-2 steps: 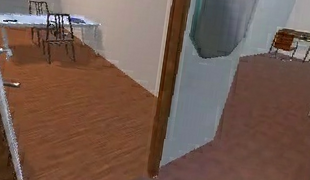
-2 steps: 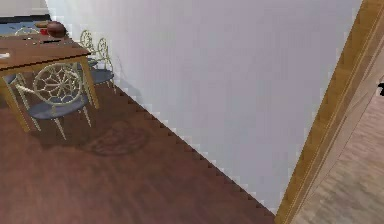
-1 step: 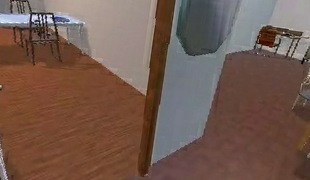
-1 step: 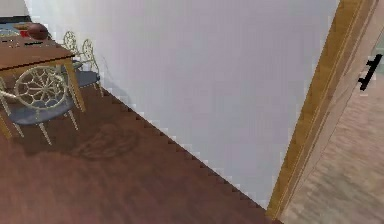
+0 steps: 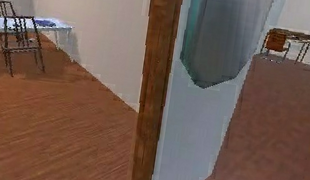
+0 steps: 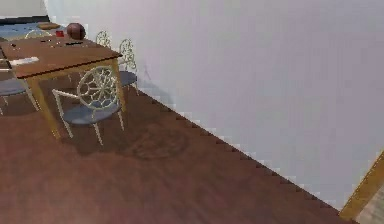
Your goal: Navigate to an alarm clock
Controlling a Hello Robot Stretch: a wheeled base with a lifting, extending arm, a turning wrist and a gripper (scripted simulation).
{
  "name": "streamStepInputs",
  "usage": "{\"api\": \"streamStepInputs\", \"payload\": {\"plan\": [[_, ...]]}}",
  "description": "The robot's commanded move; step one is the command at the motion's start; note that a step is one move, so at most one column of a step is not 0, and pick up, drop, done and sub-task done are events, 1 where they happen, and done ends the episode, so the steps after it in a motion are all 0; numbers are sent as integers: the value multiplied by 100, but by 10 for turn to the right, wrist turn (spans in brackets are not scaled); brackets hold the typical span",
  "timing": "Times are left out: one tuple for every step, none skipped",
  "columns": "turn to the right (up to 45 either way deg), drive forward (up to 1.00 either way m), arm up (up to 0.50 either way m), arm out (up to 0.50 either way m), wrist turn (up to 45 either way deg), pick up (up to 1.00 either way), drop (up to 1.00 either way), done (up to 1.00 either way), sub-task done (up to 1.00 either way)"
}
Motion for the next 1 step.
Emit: {"api": "streamStepInputs", "payload": {"plan": [[-270, 0, 0, 0, 0, 0, 0, 0, 0]]}}
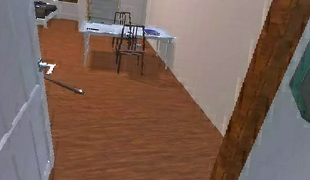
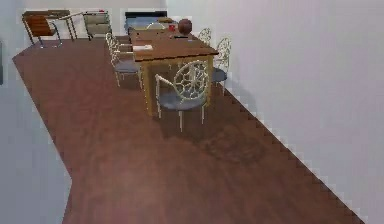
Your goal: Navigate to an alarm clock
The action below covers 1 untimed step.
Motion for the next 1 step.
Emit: {"api": "streamStepInputs", "payload": {"plan": [[0, 100, 0, 0, 0, 0, 0, 0, 0]]}}
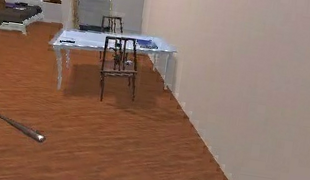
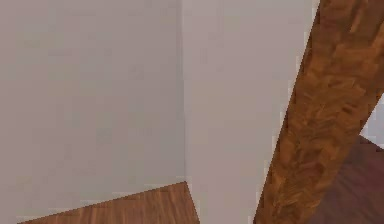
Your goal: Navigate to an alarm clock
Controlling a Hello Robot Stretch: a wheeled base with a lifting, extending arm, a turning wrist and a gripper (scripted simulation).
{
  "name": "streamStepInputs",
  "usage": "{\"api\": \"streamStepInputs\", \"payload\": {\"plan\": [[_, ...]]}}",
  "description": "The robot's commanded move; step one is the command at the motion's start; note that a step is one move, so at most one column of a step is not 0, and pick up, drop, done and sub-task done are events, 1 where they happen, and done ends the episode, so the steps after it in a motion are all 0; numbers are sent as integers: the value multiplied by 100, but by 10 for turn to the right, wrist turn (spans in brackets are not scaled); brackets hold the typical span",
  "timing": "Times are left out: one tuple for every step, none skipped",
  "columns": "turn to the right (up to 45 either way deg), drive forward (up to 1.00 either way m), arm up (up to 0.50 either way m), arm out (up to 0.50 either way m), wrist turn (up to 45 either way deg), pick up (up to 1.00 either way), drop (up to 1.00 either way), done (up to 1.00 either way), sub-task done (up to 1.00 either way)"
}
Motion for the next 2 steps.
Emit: {"api": "streamStepInputs", "payload": {"plan": [[0, 15, 0, 0, 0, 0, 0, 0, 0], [-360, 0, 0, 0, 0, 0, 0, 0, 0]]}}
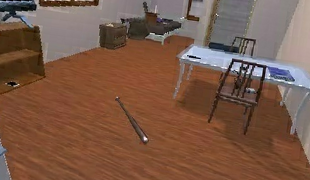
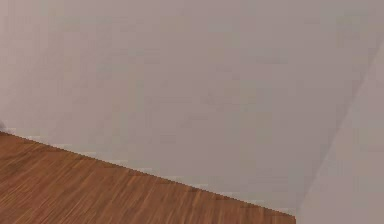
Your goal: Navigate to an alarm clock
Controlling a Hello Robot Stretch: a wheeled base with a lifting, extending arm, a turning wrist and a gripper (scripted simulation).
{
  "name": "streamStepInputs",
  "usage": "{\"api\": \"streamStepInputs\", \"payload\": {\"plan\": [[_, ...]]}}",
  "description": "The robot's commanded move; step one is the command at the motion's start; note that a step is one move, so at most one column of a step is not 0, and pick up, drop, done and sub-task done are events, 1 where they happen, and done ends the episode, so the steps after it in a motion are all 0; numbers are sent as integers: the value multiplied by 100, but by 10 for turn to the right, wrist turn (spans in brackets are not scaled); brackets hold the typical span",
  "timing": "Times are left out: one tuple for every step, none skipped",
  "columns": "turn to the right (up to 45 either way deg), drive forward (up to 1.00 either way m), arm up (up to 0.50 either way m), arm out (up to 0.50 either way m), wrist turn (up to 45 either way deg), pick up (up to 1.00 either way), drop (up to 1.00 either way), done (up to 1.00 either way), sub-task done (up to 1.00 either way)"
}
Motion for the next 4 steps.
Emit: {"api": "streamStepInputs", "payload": {"plan": [[0, 55, 0, 0, 0, 0, 0, 0, 0], [60, 0, 0, 0, 0, 0, 0, 0, 0], [0, 55, 0, 0, 0, 0, 0, 0, 0], [-450, 0, 0, 0, 0, 0, 0, 0, 0]]}}
